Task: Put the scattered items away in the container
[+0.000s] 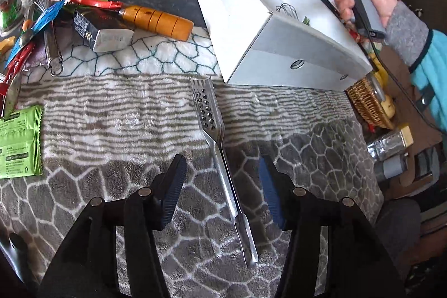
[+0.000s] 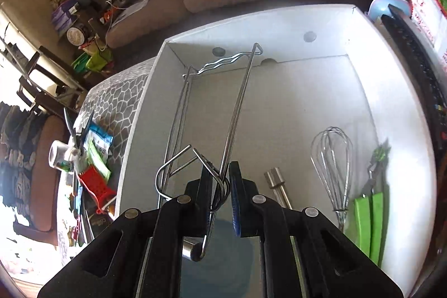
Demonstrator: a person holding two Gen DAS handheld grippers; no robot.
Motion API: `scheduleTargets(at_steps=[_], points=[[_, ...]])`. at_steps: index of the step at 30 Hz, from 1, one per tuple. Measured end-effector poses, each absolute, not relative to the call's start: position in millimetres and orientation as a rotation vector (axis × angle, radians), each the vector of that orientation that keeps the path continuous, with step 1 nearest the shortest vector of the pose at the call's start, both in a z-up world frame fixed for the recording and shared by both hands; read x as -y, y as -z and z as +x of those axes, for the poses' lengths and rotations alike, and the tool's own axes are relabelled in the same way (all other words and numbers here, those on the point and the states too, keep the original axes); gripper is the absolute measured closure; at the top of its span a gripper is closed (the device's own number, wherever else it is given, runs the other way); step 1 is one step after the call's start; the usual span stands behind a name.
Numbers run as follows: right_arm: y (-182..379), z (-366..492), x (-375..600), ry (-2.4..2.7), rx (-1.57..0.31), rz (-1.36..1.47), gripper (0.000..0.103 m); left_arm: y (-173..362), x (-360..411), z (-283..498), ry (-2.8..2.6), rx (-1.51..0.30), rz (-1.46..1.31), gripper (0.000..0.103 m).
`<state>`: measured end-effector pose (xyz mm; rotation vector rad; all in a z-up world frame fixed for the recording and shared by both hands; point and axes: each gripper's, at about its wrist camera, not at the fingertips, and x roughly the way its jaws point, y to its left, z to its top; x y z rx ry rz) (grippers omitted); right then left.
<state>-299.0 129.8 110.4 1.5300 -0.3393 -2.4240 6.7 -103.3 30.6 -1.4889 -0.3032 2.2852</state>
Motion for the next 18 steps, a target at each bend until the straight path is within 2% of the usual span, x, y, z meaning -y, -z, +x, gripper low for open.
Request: scheduleTargets(at_steps=[7, 14, 18], points=[[-65, -353, -107, 2.353, 0.355, 1.626, 0.092, -34, 104, -1, -2.300, 0.308, -1.454, 0.054], [-42, -368, -105, 2.333, 0.298, 1.649, 0.092, -24, 103, -8, -2.306, 0.305, -1.469, 0.054], [-36, -366, -113, 2.362, 0.324, 1.667, 0.088, -18, 99, -6, -2.304, 0.291, -1.490, 0.054]])
